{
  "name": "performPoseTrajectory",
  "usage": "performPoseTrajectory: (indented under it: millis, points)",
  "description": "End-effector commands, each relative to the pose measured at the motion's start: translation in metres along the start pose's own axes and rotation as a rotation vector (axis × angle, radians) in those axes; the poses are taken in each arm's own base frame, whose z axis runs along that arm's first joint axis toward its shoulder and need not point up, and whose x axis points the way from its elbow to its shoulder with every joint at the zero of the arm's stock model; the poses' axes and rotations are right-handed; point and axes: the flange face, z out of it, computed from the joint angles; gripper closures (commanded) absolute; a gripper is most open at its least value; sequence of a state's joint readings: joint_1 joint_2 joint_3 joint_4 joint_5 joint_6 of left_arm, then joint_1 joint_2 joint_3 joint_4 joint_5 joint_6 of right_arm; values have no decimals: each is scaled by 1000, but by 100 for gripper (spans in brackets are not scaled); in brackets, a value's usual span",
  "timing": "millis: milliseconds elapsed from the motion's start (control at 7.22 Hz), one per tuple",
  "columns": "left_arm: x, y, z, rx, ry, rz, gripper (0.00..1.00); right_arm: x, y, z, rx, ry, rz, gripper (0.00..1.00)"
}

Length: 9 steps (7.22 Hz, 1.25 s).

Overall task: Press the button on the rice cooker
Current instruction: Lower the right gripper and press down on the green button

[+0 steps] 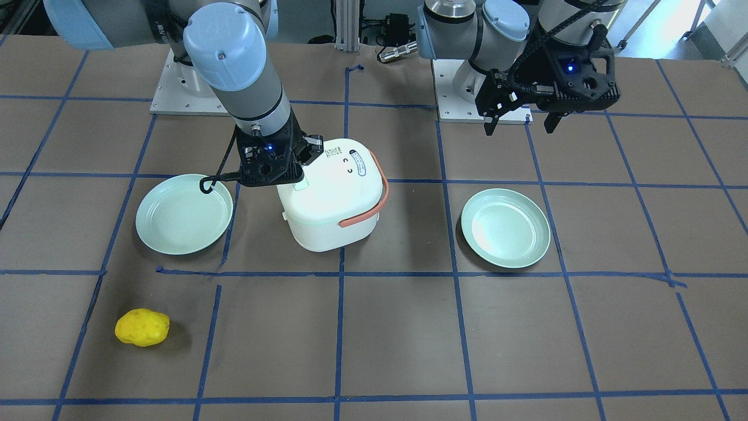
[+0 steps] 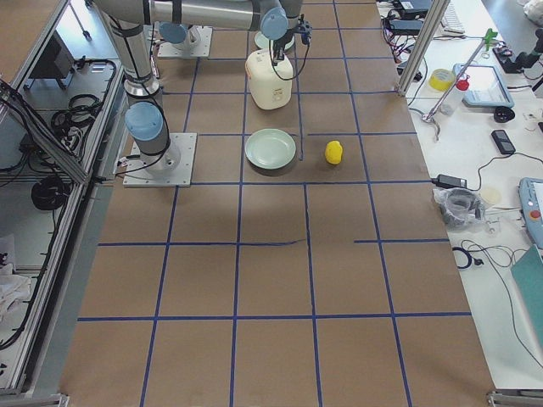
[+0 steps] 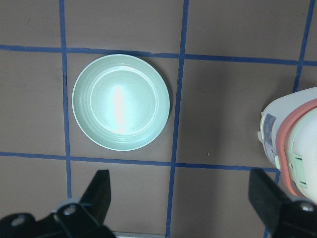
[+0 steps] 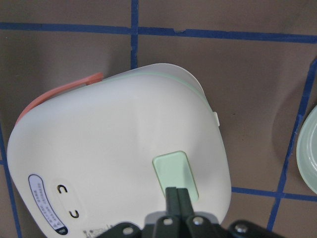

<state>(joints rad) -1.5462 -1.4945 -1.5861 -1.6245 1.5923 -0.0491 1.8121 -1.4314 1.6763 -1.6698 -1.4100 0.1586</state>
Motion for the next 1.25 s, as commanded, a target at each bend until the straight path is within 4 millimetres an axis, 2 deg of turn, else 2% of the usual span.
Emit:
performPoseTrajectory:
  millis: [0,415,692,1108]
  points:
    - [0,0,0,0,0,0,0,0,-2,4,-7,-4,-2,100]
    - [0,0,0,0,0,0,0,1,-4,10,-18,-2,-34,100]
    - [0,0,0,0,0,0,0,4,-1,24,-25,-2,-33,100]
    - [0,0,0,0,0,0,0,3,-3,21,-13,-5,-32,100]
